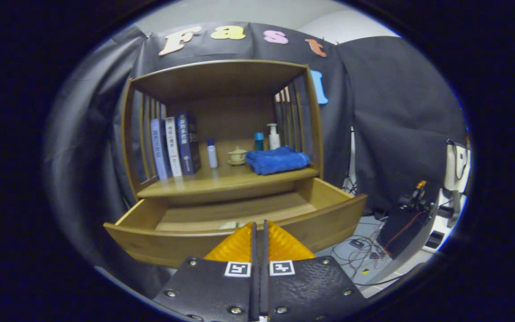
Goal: Pull open the drawer, take out the items inside it, and place them on the countertop above the cabinet.
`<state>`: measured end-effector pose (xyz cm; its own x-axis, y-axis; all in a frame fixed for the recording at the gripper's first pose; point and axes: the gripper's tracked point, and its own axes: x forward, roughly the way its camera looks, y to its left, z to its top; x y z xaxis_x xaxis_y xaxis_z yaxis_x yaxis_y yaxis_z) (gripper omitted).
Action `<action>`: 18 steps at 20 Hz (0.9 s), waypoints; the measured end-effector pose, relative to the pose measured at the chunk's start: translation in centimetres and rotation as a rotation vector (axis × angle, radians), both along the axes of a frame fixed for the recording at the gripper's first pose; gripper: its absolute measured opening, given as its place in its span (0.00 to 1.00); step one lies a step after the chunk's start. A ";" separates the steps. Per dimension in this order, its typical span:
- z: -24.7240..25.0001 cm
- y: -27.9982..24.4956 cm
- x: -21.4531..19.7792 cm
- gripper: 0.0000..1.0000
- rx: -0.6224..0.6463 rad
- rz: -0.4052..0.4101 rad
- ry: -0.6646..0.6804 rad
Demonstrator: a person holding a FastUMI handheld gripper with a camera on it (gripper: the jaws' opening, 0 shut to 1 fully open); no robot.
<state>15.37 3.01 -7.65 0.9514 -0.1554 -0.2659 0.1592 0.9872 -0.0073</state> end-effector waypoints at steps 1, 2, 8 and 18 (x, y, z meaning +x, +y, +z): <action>0.7 0.7 0.7 0.01 -0.022 0.012 0.015; 1.2 1.4 1.8 0.02 -0.040 0.028 0.043; -0.3 5.4 9.1 0.02 -0.113 0.063 0.343; -11.0 7.6 13.3 0.06 0.012 0.052 0.711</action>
<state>28.69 10.61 -18.70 0.5530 -0.1072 -0.8263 0.0723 0.9941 -0.0806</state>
